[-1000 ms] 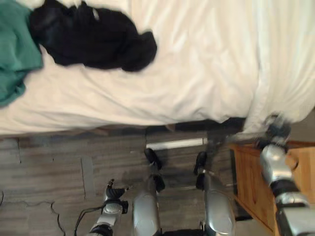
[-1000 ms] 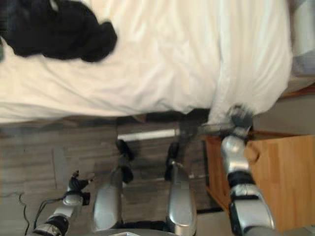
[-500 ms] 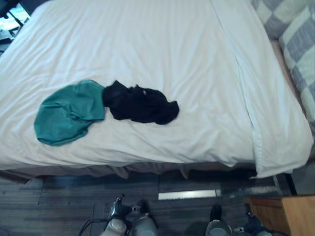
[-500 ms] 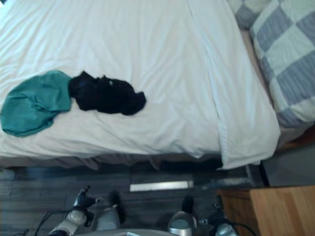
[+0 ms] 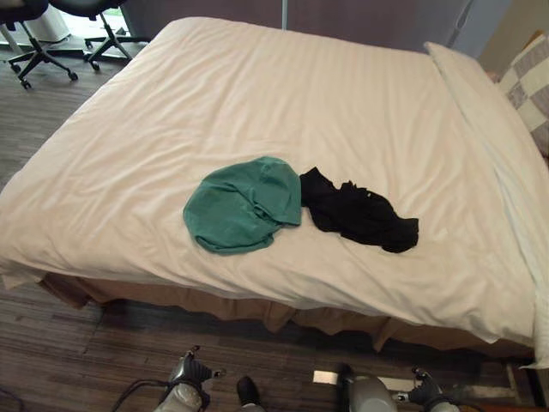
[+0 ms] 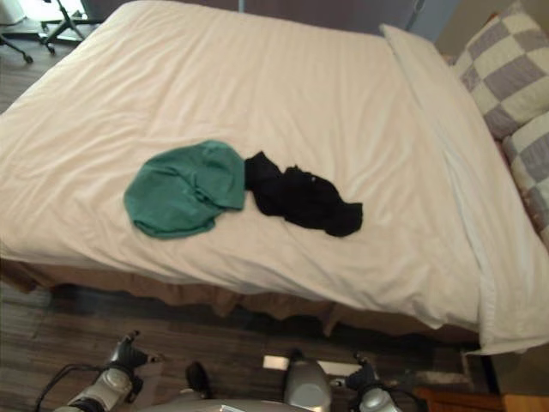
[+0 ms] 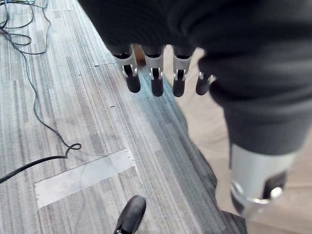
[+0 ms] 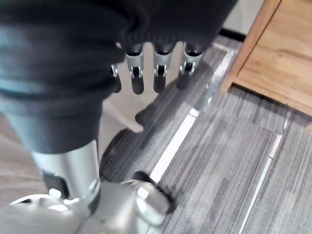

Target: Tidy up the quilt and then pick up the clothes from the bed and put them into the laundry hamper.

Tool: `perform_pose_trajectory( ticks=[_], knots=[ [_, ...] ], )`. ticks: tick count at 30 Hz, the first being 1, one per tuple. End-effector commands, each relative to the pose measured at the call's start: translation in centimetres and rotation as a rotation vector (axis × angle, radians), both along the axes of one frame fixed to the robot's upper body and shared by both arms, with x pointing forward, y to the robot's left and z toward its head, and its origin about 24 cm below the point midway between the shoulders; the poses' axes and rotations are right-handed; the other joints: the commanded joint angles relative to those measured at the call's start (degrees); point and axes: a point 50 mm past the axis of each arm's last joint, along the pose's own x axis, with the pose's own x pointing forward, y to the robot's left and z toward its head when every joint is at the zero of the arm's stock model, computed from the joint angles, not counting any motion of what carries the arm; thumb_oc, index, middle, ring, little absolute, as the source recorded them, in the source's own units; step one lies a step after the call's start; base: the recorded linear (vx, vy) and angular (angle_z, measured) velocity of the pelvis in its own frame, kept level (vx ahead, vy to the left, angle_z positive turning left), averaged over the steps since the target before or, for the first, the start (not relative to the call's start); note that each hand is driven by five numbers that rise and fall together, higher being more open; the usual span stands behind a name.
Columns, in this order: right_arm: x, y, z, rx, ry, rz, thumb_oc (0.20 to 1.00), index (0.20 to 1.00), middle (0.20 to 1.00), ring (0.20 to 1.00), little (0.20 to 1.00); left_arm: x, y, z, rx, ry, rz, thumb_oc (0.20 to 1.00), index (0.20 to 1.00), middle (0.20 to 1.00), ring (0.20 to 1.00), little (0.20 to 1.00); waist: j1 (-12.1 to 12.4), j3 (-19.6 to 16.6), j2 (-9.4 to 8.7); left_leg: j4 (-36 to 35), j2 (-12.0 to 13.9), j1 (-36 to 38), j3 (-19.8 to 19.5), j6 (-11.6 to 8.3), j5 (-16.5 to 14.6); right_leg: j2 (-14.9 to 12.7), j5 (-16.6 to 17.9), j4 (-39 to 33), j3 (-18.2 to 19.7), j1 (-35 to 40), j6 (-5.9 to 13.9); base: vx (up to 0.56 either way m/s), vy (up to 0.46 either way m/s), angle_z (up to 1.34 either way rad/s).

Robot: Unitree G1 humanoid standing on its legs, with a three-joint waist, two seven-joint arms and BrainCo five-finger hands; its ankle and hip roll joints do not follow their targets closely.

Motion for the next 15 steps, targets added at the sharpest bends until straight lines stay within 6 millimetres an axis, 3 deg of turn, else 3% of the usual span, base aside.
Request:
perform_pose_trajectory(
  ticks=[1, 3, 4, 5, 6, 7, 8, 9, 10, 12, 15],
  knots=[
    [3.1, -0.4, 1.2, 0.006, -0.096, -0.004, 1.000, 1.000, 1.000, 1.000, 1.000, 2.0, 0.7, 1.0, 0.062, -0.040, -0.103, 1.000, 1.000, 1.000, 1.000, 1.000, -2.89, 4.02, -0.67, 14.53, -1.58, 3.62, 3.47, -4.50, -12.96, 0.42, 0.26, -10.88, 1.93, 7.17, -0.35, 0.23, 0.088, 0.44],
    [3.1, -1.0, 1.2, -0.029, -0.081, 0.005, 1.000, 1.000, 1.000, 1.000, 1.000, 2.5, 0.0, 1.0, 0.050, -0.063, -0.106, 1.000, 1.000, 1.000, 1.000, 1.000, -1.13, 5.94, -1.43, 31.97, 2.96, -3.43, 2.95, -8.90, -8.71, 0.26, 0.43, -12.30, 3.06, 9.63, -1.87, 0.10, 0.041, -0.02],
    [3.2, -1.1, 1.2, -0.036, -0.079, 0.008, 1.000, 1.000, 1.000, 1.000, 1.000, 3.0, -0.3, 1.2, 0.037, -0.081, -0.097, 1.000, 1.000, 1.000, 1.000, 1.000, -0.63, 6.36, -1.87, 34.44, 5.18, -5.99, 1.74, -9.75, -8.56, -0.08, 0.76, -12.89, 3.35, 9.85, -1.90, 0.04, 0.158, -0.52],
    [3.0, -1.4, 1.1, -0.046, -0.072, -0.014, 1.000, 1.000, 1.000, 1.000, 1.000, 3.3, -0.6, 1.3, 0.019, -0.098, -0.079, 1.000, 1.000, 1.000, 1.000, 1.000, -0.59, 5.93, -1.61, 31.80, 6.73, -6.22, 0.78, -9.20, -9.47, -0.62, 0.89, -14.13, 3.39, 10.08, -0.98, 0.04, 0.152, -0.62],
    [3.0, -1.4, 1.1, -0.046, -0.072, -0.014, 1.000, 1.000, 1.000, 1.000, 1.000, 3.3, -0.6, 1.2, 0.018, -0.098, -0.079, 1.000, 1.000, 1.000, 1.000, 1.000, -0.57, 5.95, -1.58, 31.71, 6.69, -6.13, 0.82, -9.17, -9.49, -0.63, 0.94, -14.20, 3.41, 10.15, -0.93, 0.02, 0.288, -0.63],
    [2.9, -1.5, 1.1, -0.046, -0.067, -0.025, 1.000, 1.000, 1.000, 1.000, 1.000, 3.3, -0.9, 1.2, 0.004, -0.107, -0.065, 1.000, 1.000, 1.000, 1.000, 1.000, -0.60, 5.15, -1.79, 25.53, 6.12, -5.43, 0.32, -7.56, -9.28, -1.93, 2.30, -15.37, 4.35, 9.69, -0.24, 0.07, 0.505, -0.40],
    [3.0, -1.6, 1.1, -0.048, -0.068, -0.038, 1.000, 1.000, 1.000, 1.000, 1.000, 3.2, -2.0, 0.9, -0.018, -0.110, -0.084, 1.000, 1.000, 1.000, 1.000, 1.000, -0.07, 3.58, -0.77, 14.89, 5.02, -2.84, -4.14, -6.90, -9.36, -2.49, 2.93, -17.12, 7.50, 9.85, 1.27, 0.07, 0.503, -0.25],
    [3.0, -1.6, 1.1, -0.049, -0.067, -0.038, 1.000, 1.000, 1.000, 1.000, 1.000, 3.2, -2.0, 0.9, -0.019, -0.110, -0.084, 1.000, 1.000, 1.000, 1.000, 1.000, 0.05, 3.69, -0.82, 14.55, 4.92, -2.48, -3.98, -6.89, -9.23, -2.53, 2.94, -17.15, 7.61, 9.99, 1.30, 0.16, 0.592, -0.97],
    [3.3, -2.1, 1.5, -0.057, -0.087, -0.038, 1.000, 1.000, 1.000, 1.000, 1.000, 3.4, -3.0, 0.8, -0.031, -0.116, -0.117, 1.000, 1.000, 1.000, 1.000, 1.000, 0.22, 2.54, -0.03, 8.43, 5.63, -0.39, -8.67, -6.86, -8.41, -3.46, 3.46, -18.84, 9.73, 10.24, 2.31, 0.11, 0.396, -1.34],
    [2.6, -1.8, 1.2, -0.045, -0.069, -0.038, 1.000, 1.000, 1.000, 1.000, 1.000, 3.9, -3.7, 0.9, -0.044, -0.120, -0.151, 1.000, 1.000, 1.000, 1.000, 1.000, -1.37, 1.50, 0.82, 3.41, 4.88, 3.43, -7.43, -6.98, -7.94, -4.73, 6.11, -18.57, 10.08, 9.37, 3.66, 0.03, 0.487, -1.14],
    [3.9, -0.3, 1.4, -0.019, -0.102, -0.004, 1.000, 1.000, 1.000, 1.000, 1.000, 4.8, -3.6, 1.4, -0.047, -0.146, -0.145, 1.000, 1.000, 1.000, 1.000, 1.000, -1.66, 1.74, -0.43, 0.72, 1.49, 4.98, -5.00, -5.48, -8.03, -6.83, 10.20, -17.16, 12.24, 5.18, 6.20, -0.13, 0.348, -0.48]
  ],
)
